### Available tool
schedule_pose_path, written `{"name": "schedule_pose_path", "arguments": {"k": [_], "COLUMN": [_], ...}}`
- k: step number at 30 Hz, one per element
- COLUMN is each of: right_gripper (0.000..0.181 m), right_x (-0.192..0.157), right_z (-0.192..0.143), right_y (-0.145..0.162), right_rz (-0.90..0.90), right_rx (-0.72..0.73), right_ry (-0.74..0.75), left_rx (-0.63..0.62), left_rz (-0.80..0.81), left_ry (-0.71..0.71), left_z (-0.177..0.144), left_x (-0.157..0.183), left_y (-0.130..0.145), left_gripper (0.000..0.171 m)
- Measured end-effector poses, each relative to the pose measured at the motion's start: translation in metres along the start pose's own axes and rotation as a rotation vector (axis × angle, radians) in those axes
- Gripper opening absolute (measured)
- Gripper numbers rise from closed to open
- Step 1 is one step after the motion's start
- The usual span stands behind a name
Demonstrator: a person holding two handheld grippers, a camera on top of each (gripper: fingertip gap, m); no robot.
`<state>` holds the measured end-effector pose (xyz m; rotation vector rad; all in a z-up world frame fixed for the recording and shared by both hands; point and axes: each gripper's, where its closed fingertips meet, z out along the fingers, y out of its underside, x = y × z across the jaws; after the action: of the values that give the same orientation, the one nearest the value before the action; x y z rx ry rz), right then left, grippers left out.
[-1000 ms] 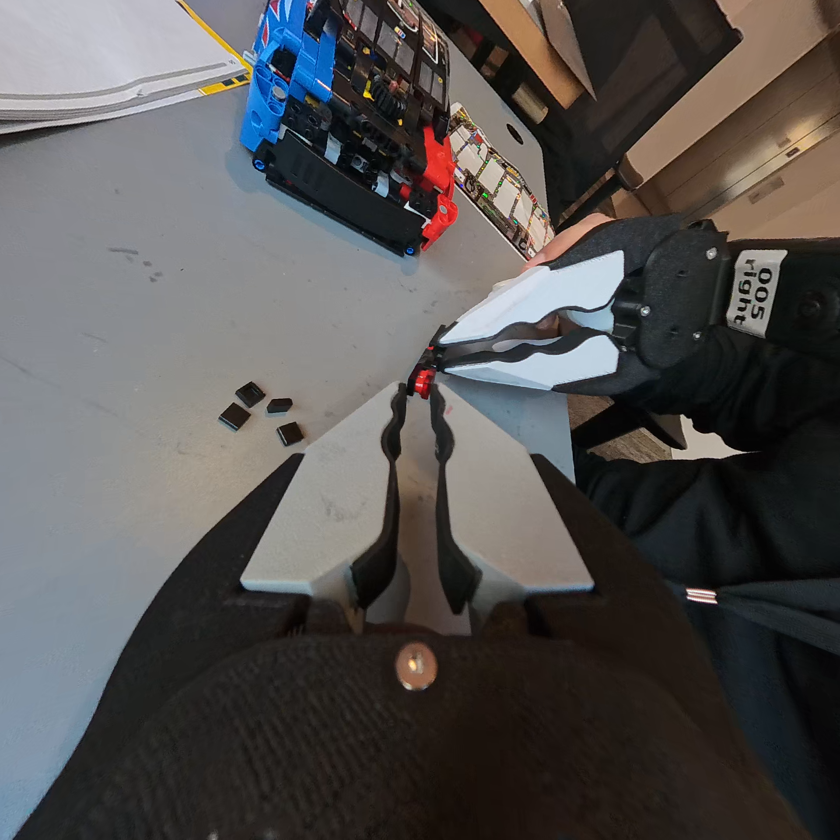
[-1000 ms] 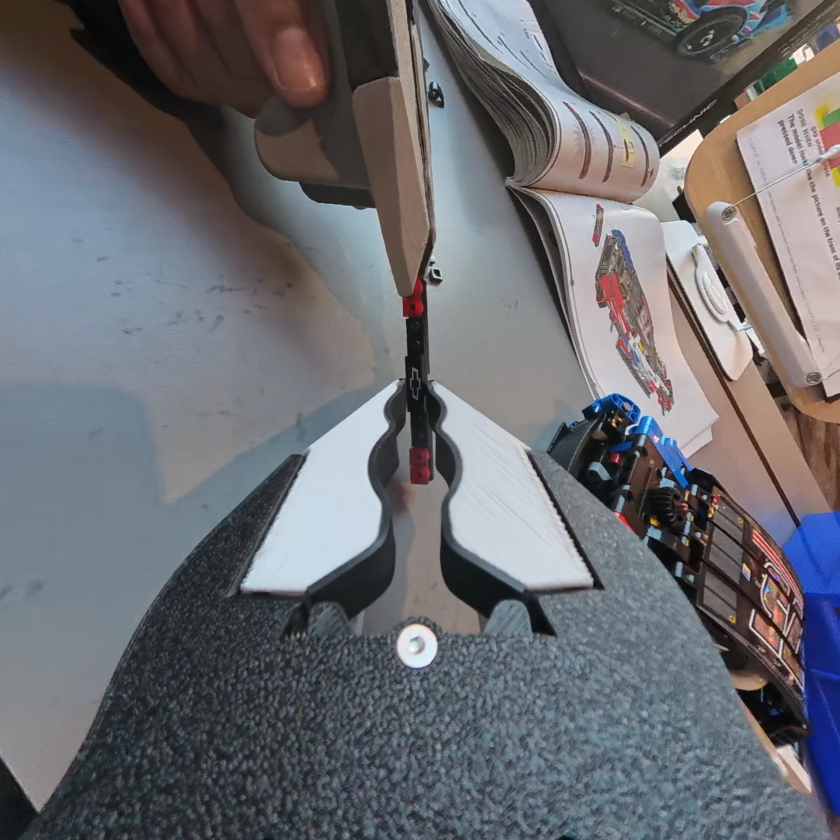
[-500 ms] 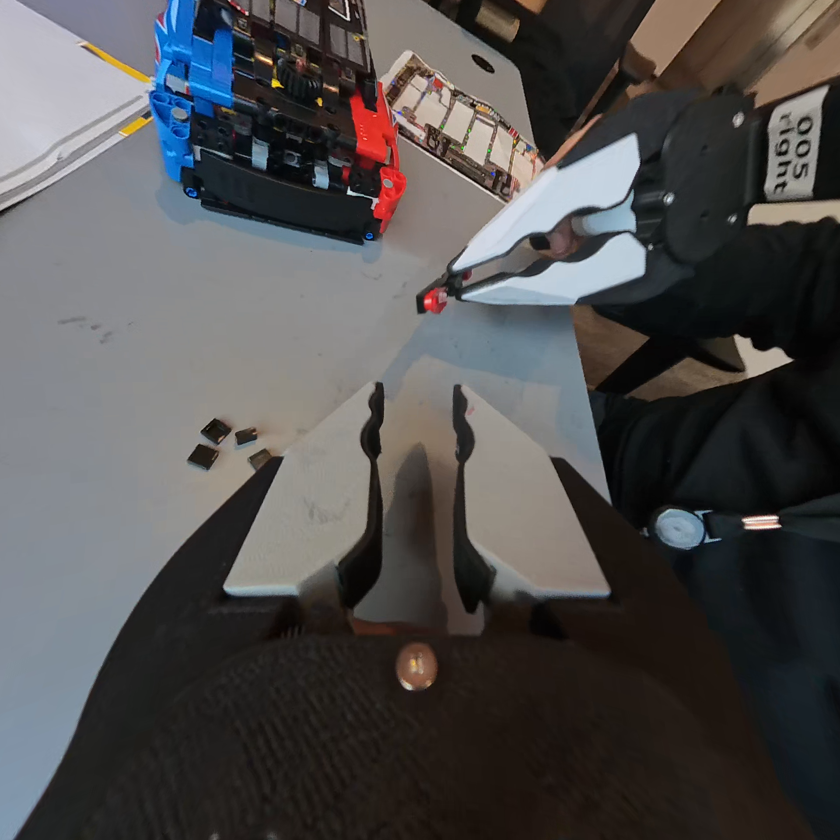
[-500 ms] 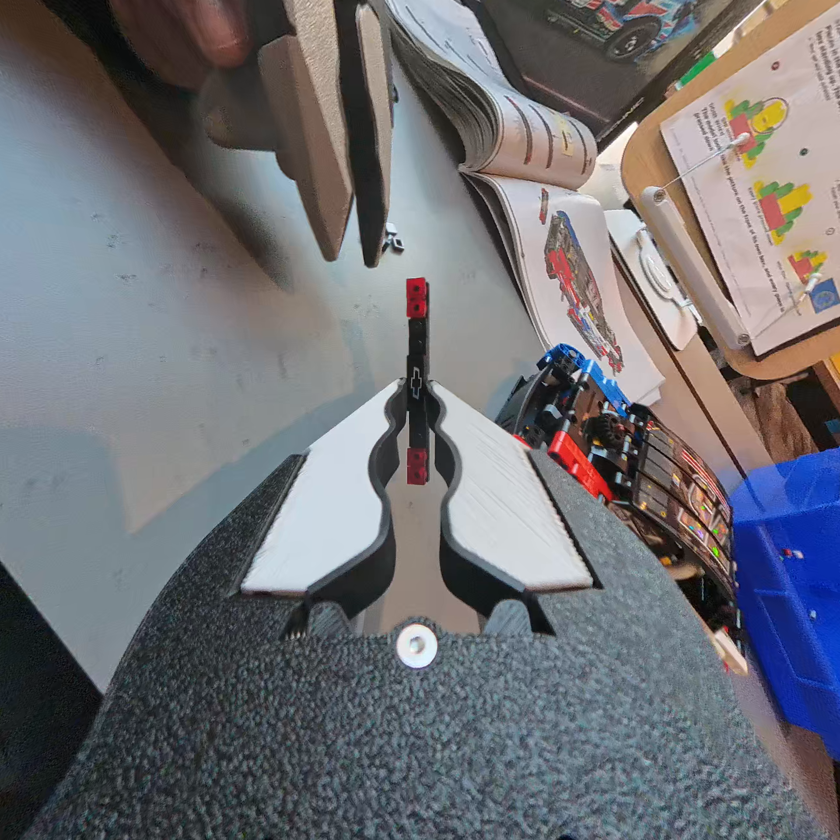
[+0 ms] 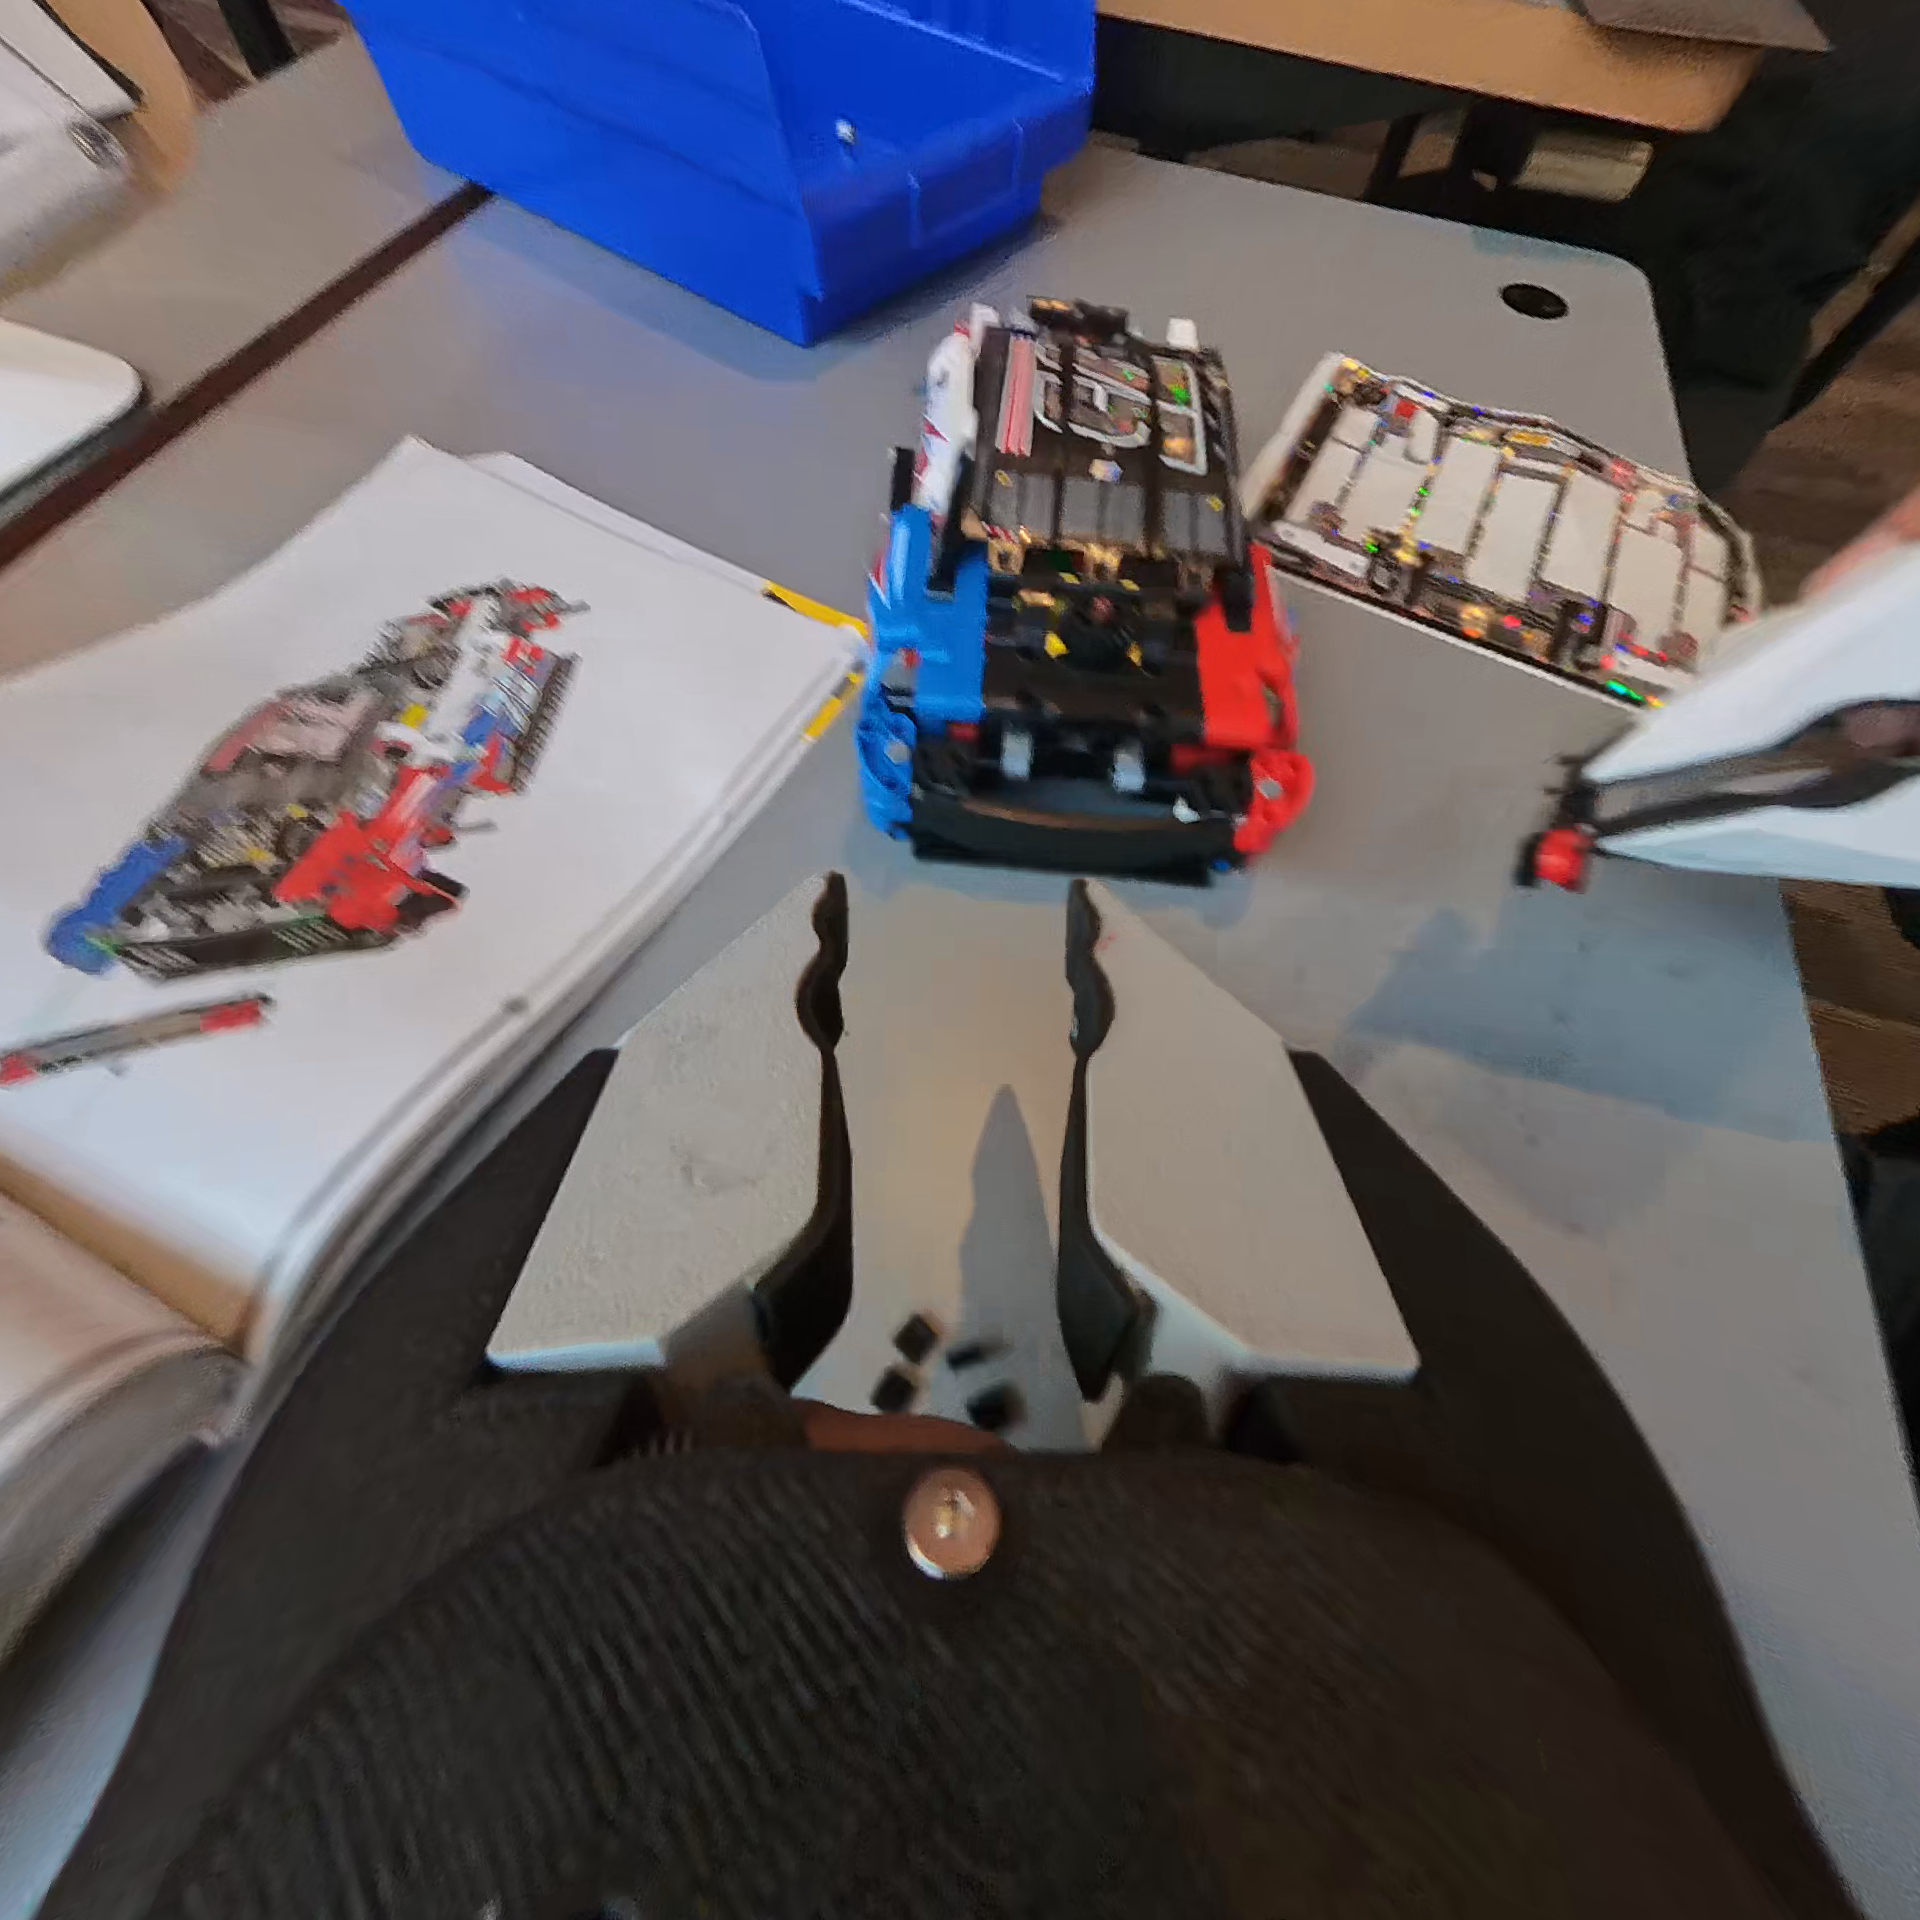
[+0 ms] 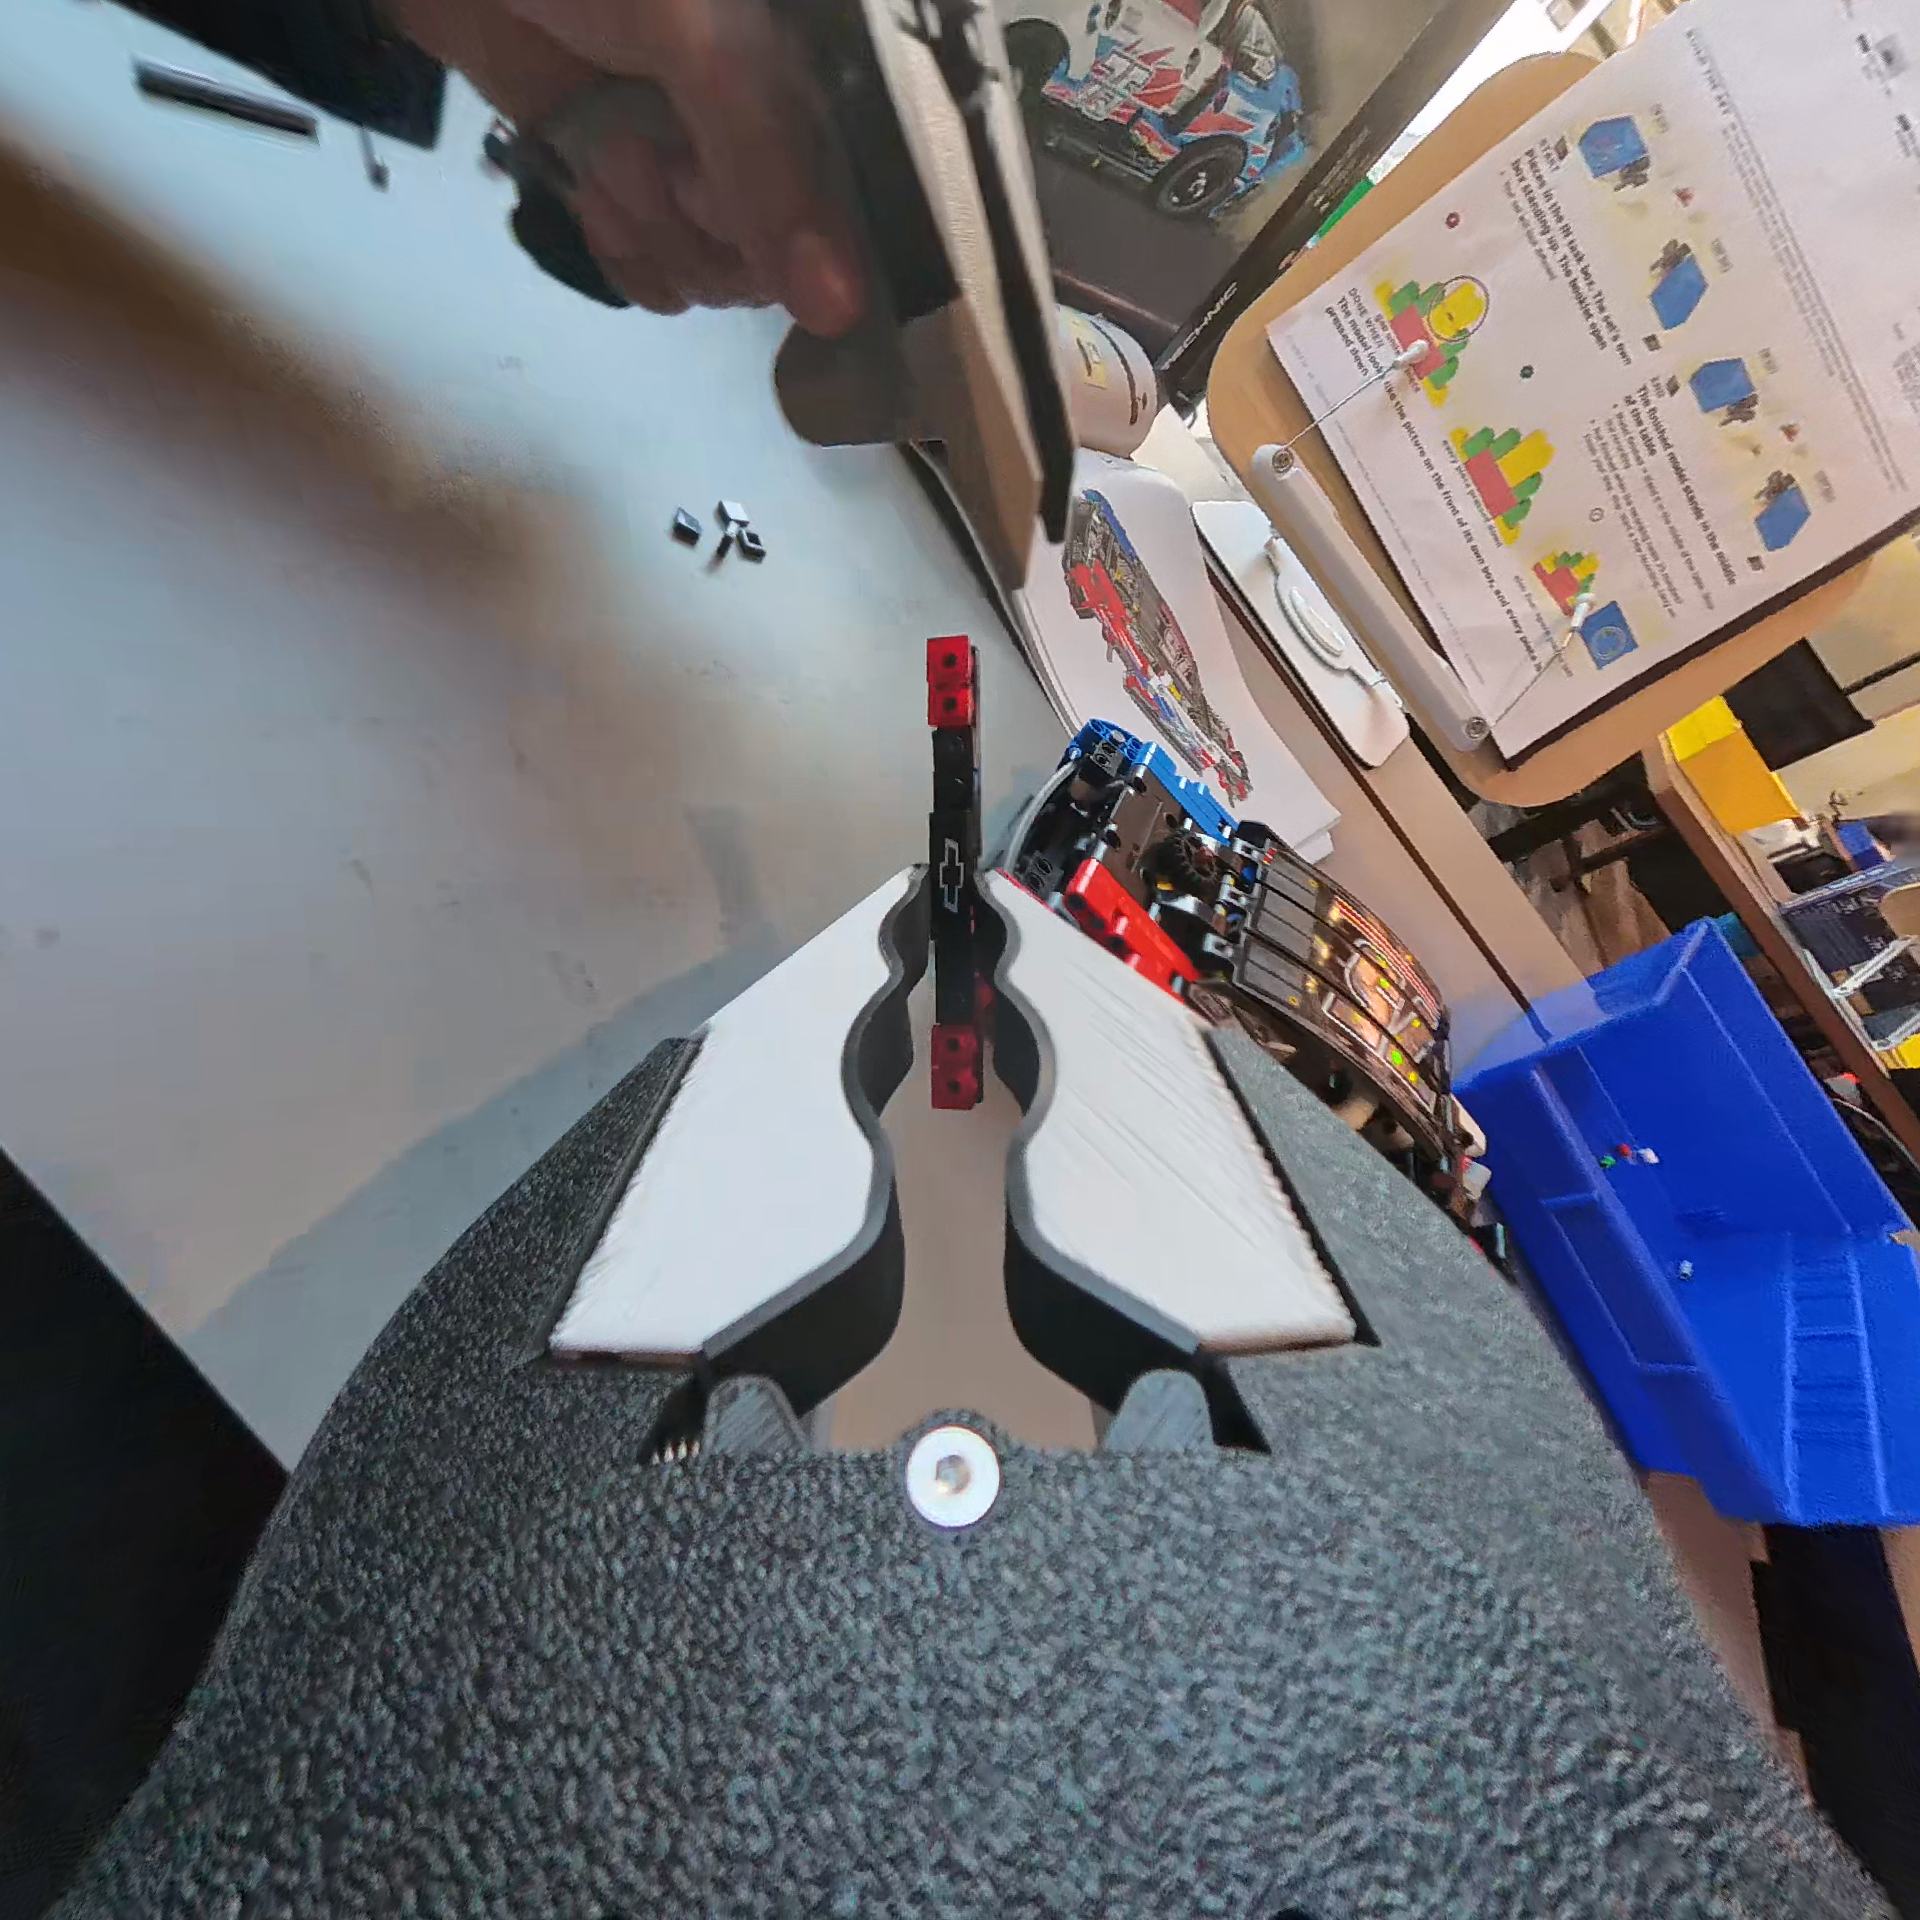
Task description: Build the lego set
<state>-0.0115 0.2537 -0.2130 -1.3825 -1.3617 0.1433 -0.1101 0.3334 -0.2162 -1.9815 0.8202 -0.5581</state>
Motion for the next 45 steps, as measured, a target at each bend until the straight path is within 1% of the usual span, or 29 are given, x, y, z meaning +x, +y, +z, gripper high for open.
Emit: {"name": "schedule_pose_path", "arguments": {"k": [2,4,6,8,9,12,13,14,15,17,19,21,24,27,29,31,33,35,38,40,41,45], "right_gripper": [0.007,0.007,0.007,0.007,0.007,0.007,0.007,0.007,0.007,0.007,0.006,0.006,0.006,0.006,0.006,0.006,0.006,0.007,0.007,0.007,0.007,0.007], "right_x": [0.009,0.021,0.036,0.055,0.065,0.096,0.104,0.111,0.119,0.13,0.136,0.141,0.142,0.136,0.125,0.112,0.1,0.101,0.117,0.133,0.142,0.172], "right_z": [-0.008,-0.018,-0.027,-0.037,-0.043,-0.059,-0.062,-0.065,-0.066,-0.066,-0.064,-0.061,-0.055,-0.048,-0.045,-0.044,-0.042,-0.038,-0.037,-0.037,-0.036,-0.03], "right_y": [0.008,0.018,0.032,0.05,0.058,0.09,0.104,0.119,0.133,0.156,0.174,0.188,0.201,0.198,0.189,0.184,0.187,0.194,0.206,0.219,0.226,0.247], "right_rz": [0.002,0.025,0.045,0.066,0.079,0.148,0.168,0.184,0.197,0.23,0.268,0.287,0.32,0.354,0.362,0.328,0.26,0.168,0.087,0.035,0.041,0.136], "right_rx": [-0.013,-0.026,-0.044,-0.073,-0.079,-0.122,-0.149,-0.183,-0.213,-0.256,-0.295,-0.329,-0.351,-0.337,-0.323,-0.347,-0.408,-0.46,-0.53,-0.568,-0.581,-0.6], "right_ry": [0.03,0.061,0.104,0.152,0.175,0.217,0.215,0.213,0.22,0.22,0.197,0.18,0.118,0.051,-0.014,-0.072,-0.112,-0.09,-0.041,0.007,0.032,0.079], "left_rx": [-0.002,-0.035,-0.08,-0.13,-0.131,-0.097,-0.085,-0.074,-0.062,-0.031,-0.018,0.008,0.025,0.062,0.096,0.111,0.112,0.122,0.183,0.165,0.166,0.192], "left_rz": [0.009,-0.003,-0.044,-0.091,-0.099,-0.089,-0.102,-0.12,-0.132,-0.13,-0.162,-0.215,-0.152,-0.071,0.002,0.081,0.117,0.122,0.092,0.084,0.083,0.044], "left_ry": [-0.008,0.036,0.076,0.119,0.143,0.163,0.182,0.201,0.195,0.161,0.146,0.154,0.089,0.04,0.011,-0.056,-0.075,-0.06,-0.029,-0.029,-0.04,-0.015], "left_z": [0.01,0.022,0.037,0.054,0.06,0.069,0.071,0.074,0.076,0.078,0.075,0.068,0.047,0.011,-0.007,-0.02,-0.028,-0.032,-0.04,-0.041,-0.042,-0.047], "left_x": [-0.015,-0.022,-0.027,-0.019,-0.011,0.005,0.012,0.018,0.021,0.023,0.03,0.046,0.068,0.088,0.096,0.093,0.094,0.096,0.097,0.094,0.091,0.09], "left_y": [-0.018,-0.031,-0.039,-0.035,-0.032,-0.022,-0.02,-0.018,-0.017,-0.017,-0.016,-0.015,-0.002,0.013,0.021,0.03,0.038,0.04,0.033,0.036,0.038,0.037], "left_gripper": [0.043,0.051,0.052,0.053,0.055,0.053,0.049,0.05,0.057,0.063,0.065,0.075,0.065,0.068,0.061,0.059,0.057,0.057,0.054,0.055,0.055,0.054]}}
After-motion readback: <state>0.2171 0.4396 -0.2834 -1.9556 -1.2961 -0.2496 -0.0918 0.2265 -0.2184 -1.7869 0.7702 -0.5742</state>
